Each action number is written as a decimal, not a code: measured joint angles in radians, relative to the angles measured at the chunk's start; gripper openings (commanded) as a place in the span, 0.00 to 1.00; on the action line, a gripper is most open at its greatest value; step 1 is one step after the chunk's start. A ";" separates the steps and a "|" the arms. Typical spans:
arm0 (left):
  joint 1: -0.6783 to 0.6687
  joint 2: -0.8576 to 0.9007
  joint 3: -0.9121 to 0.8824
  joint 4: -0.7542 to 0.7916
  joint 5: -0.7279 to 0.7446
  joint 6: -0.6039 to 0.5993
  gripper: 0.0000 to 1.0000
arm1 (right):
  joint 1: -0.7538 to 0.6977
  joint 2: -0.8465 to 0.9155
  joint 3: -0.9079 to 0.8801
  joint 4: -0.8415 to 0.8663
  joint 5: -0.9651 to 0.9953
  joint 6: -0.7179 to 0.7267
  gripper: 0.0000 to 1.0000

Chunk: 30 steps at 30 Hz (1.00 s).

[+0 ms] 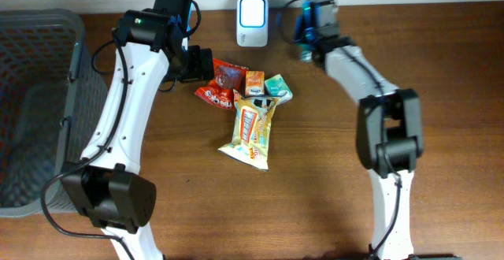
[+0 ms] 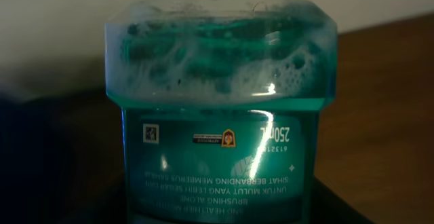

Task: Scan the item barcode
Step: 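Carry the mouthwash right and set it down at the table's right edge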

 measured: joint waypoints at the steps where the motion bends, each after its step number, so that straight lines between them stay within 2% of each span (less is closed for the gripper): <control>1: 0.000 0.000 0.000 0.000 0.000 0.000 0.99 | -0.035 -0.008 0.000 -0.035 0.005 0.006 0.56; 7: 0.000 0.000 0.000 0.000 0.000 0.000 0.99 | -0.230 -0.013 0.002 -0.244 0.037 0.093 0.56; 12: 0.000 0.000 0.000 0.000 0.000 0.000 0.99 | -0.476 -0.014 0.002 -0.432 0.075 0.133 0.62; 14: 0.000 0.000 0.000 0.000 0.000 0.000 0.99 | -0.588 -0.014 0.002 -0.480 0.085 0.136 0.72; 17: 0.000 0.000 0.000 0.000 0.000 0.000 0.99 | -0.705 -0.014 0.002 -0.523 0.091 0.137 0.75; 20: 0.000 0.000 0.000 0.000 0.000 0.000 0.99 | -0.786 -0.022 0.002 -0.544 0.097 0.121 0.90; 23: 0.000 0.000 0.000 0.000 0.000 0.000 0.99 | -0.850 -0.026 0.007 -0.562 0.101 0.100 0.96; 29: 0.000 0.000 0.000 0.000 0.000 0.000 0.99 | -0.855 -0.118 0.007 -0.610 0.104 0.084 0.92; 30: 0.000 0.000 0.000 0.000 0.000 0.000 0.99 | -0.841 -0.166 0.007 -0.634 0.100 0.084 0.70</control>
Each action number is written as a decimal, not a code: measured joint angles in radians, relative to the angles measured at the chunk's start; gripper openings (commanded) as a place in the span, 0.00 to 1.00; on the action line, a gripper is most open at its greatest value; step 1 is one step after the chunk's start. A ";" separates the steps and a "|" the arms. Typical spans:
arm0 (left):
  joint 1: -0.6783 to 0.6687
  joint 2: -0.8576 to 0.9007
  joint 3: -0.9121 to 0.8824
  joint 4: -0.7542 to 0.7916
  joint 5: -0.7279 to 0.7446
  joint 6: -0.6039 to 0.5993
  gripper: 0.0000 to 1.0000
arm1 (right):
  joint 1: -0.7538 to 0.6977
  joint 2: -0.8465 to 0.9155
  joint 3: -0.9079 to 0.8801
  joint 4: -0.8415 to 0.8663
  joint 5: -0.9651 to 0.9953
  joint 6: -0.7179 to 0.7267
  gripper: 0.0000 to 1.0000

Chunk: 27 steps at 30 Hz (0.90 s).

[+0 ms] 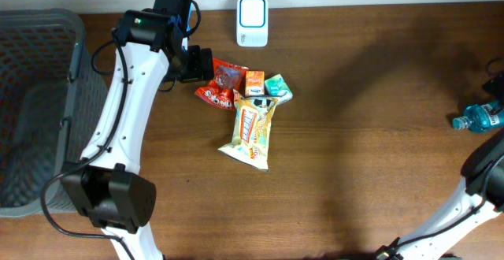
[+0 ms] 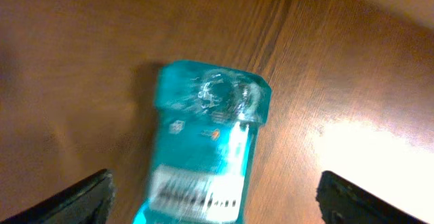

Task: Scan the item barcode
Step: 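Carry the mouthwash right and set it down at the table's right edge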

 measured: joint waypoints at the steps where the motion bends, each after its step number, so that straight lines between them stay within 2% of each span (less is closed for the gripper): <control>1: 0.000 0.000 0.000 0.000 0.000 0.000 0.99 | 0.018 -0.050 0.002 -0.037 -0.016 0.000 0.50; 2: 0.000 0.000 0.000 0.001 0.000 0.000 0.99 | 0.035 -0.089 0.004 -0.080 -0.031 -0.002 0.38; 4: 0.000 0.000 0.000 0.000 0.000 0.000 0.99 | 0.106 -0.181 0.018 -0.230 -0.067 -0.003 0.25; 6: 0.000 0.000 0.000 0.000 0.000 0.000 0.99 | 0.172 -0.199 0.013 -0.350 -0.095 0.006 0.13; 10: 0.000 0.000 0.000 0.000 0.000 0.000 0.99 | 0.193 -0.166 -0.172 -0.291 -0.098 0.041 0.13; 16: 0.000 0.000 0.000 0.000 0.000 0.000 0.99 | 0.136 -0.151 -0.426 -0.007 -0.098 0.046 0.13; 22: 0.000 0.000 0.000 0.000 0.000 0.000 0.99 | 0.104 -0.150 -0.455 0.127 -0.100 0.005 0.13; 27: 0.000 0.000 0.000 0.000 0.000 0.000 0.99 | 0.000 -0.150 -0.458 0.219 -0.101 -0.011 0.16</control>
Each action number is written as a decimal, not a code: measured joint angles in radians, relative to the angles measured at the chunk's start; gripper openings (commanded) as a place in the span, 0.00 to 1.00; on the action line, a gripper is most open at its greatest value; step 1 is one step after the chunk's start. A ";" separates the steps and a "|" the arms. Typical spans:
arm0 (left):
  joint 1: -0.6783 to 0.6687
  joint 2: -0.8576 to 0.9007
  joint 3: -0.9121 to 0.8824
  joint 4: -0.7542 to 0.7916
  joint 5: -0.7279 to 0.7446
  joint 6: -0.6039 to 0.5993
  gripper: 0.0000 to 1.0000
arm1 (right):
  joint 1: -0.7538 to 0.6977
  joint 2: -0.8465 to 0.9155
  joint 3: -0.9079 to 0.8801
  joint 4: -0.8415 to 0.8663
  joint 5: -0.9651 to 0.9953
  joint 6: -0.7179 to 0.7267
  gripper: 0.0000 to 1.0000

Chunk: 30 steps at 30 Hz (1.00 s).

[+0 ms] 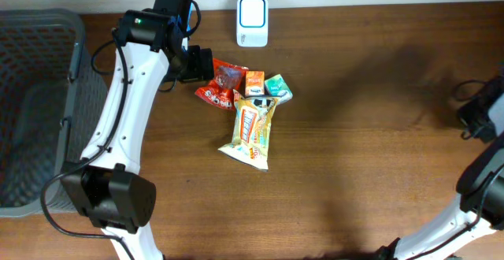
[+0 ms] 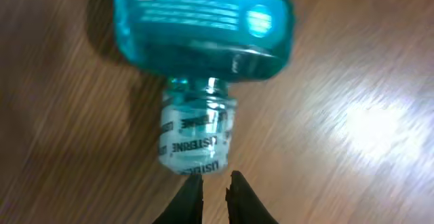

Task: Scan the item barcode
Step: 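Carry the mouthwash right and set it down at the table's right edge, then reach the right gripper to the green tissue pack and grasp it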

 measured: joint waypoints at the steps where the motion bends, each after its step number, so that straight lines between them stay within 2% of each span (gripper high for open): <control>1: 0.000 0.000 0.000 0.000 0.000 0.000 0.99 | -0.024 0.000 0.000 0.006 0.000 -0.011 0.16; 3: 0.000 0.000 0.000 0.000 0.000 0.000 0.99 | -0.055 0.000 0.021 -0.047 -0.023 -0.023 0.20; 5: 0.000 0.000 0.000 0.001 0.000 0.000 0.99 | -0.050 -0.003 0.079 -0.094 -0.099 -0.026 0.31; 7: 0.000 0.000 0.000 0.000 0.000 0.000 0.99 | -0.007 -0.042 0.148 -0.135 -0.245 -0.041 0.60; 9: 0.000 0.000 0.000 0.000 0.000 0.000 0.99 | 0.058 -0.097 0.185 -0.152 -0.433 -0.079 0.77; 10: 0.000 0.000 0.000 0.000 0.000 0.000 0.99 | 0.113 -0.126 0.200 -0.165 -0.542 -0.099 0.79; 12: 0.000 0.000 0.000 0.000 0.000 0.000 0.99 | 0.278 -0.152 0.217 -0.220 -0.696 -0.161 0.79; 14: 0.000 0.000 0.000 0.000 0.000 0.000 0.99 | 0.412 -0.140 0.206 -0.212 -0.742 -0.212 0.78; 19: -0.001 0.000 0.000 0.002 0.000 0.000 0.99 | 0.744 -0.010 0.190 -0.074 -0.621 -0.277 0.80; 22: -0.001 0.000 0.000 0.000 0.000 0.000 0.99 | 0.841 0.071 0.187 0.055 -0.570 -0.266 0.80; 26: -0.002 0.000 0.000 0.000 0.000 0.000 0.99 | 0.871 0.153 0.187 0.127 -0.571 -0.223 0.79; 28: -0.002 0.000 0.000 0.000 0.000 0.000 0.99 | 0.875 0.193 0.189 0.138 -0.583 -0.222 0.68; 29: -0.002 0.000 0.000 0.001 0.000 0.000 0.99 | 0.881 0.199 0.192 0.141 -0.587 -0.219 0.60; 30: -0.002 0.000 0.000 0.000 0.000 0.000 0.99 | 0.886 0.202 0.193 0.145 -0.591 -0.218 0.48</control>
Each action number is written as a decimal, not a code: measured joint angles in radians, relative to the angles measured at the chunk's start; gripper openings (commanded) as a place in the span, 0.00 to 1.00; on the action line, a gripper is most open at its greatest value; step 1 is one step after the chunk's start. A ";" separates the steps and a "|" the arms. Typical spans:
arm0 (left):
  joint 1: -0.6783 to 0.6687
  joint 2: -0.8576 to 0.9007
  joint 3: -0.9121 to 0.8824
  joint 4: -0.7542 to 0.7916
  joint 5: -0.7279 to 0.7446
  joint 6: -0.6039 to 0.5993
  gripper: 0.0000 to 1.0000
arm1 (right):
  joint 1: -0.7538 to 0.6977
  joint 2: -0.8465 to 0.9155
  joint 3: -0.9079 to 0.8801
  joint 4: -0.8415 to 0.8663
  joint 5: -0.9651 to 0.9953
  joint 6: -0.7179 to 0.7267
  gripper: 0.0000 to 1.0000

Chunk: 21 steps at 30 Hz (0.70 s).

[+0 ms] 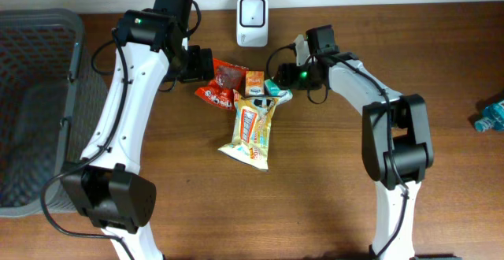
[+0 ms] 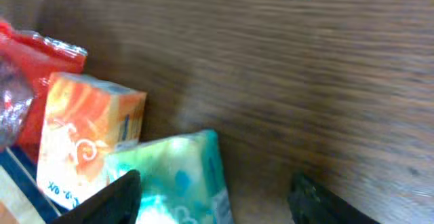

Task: Scan the item barcode
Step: 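Reach the right gripper to the green tissue pack and grasp it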

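A white barcode scanner (image 1: 252, 12) stands at the table's back edge. In front of it lies a pile of small items: a teal packet (image 1: 278, 87), an orange packet (image 1: 254, 83), red packets (image 1: 224, 79) and a yellow snack bag (image 1: 252, 130). My right gripper (image 1: 282, 77) hovers low at the pile's right side. In the right wrist view the gripper (image 2: 217, 200) is open, with the teal packet (image 2: 173, 176) partly between its fingers (image 2: 115, 197) and the orange packet (image 2: 88, 132) to the left. My left gripper (image 1: 201, 65) rests by the red packets; its jaws are unclear.
A teal mouthwash bottle (image 1: 492, 117) lies at the far right edge of the table. A grey mesh basket (image 1: 75, 63) stands at the left. Bare wood stretches between the pile and the bottle.
My right gripper was shut beside the bottle's cap at the far right edge. Now it is open over the teal packet at the pile. The bottle stays lying at the right.
My right gripper first held the mouthwash bottle upright near the scanner. Then the bottle lay on the far right of the table with the gripper open above it. After that the gripper was shut by its cap, and now it is open at the pile. The left arm never moved.
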 measured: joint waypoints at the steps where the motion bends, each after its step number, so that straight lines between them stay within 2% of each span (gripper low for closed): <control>1: 0.000 0.000 0.000 0.000 0.000 0.000 0.99 | 0.005 0.002 0.000 -0.004 -0.002 -0.002 0.38; 2: 0.000 0.000 0.000 0.000 0.000 0.000 0.99 | 0.010 0.003 0.000 -0.003 -0.004 0.005 0.35; 4: 0.000 0.000 0.000 0.000 0.000 0.000 0.99 | 0.023 0.010 0.000 -0.006 -0.011 0.011 0.10; 5: 0.000 0.000 0.000 0.000 0.000 0.000 0.99 | 0.024 0.010 0.000 -0.010 -0.018 0.012 0.04; 10: 0.000 0.000 0.000 0.000 0.000 0.000 0.99 | 0.008 0.010 0.013 -0.049 -0.092 0.048 0.04; 12: 0.000 0.000 0.000 0.000 0.000 0.000 0.99 | -0.030 0.010 0.016 -0.067 -0.213 0.050 0.04; 16: 0.000 0.000 0.000 0.000 0.000 0.000 0.99 | -0.225 0.009 0.035 -0.080 -0.536 0.050 0.04; 18: 0.000 0.000 0.000 0.000 0.000 0.000 0.99 | -0.276 0.009 0.035 -0.109 -0.660 0.016 0.04; 21: 0.000 0.000 0.000 0.000 0.000 0.000 0.99 | -0.260 0.009 0.035 -0.101 -0.816 -0.014 0.04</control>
